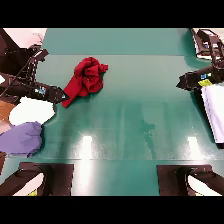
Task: Fold the shirts.
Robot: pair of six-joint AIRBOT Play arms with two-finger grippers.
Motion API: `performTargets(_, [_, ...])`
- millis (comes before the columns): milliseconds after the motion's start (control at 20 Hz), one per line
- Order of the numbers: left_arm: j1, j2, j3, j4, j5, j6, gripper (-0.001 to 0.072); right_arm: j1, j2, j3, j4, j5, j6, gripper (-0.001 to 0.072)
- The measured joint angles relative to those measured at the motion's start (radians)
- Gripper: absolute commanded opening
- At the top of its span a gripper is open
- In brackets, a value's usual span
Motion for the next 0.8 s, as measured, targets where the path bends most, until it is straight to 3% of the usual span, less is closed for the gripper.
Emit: performTargets(800, [0.0,0.0,0.0,-0.011,0.043,0.0,0.0022,0.0,0.0,0.0,0.001,-0.019,0.0,0.0016])
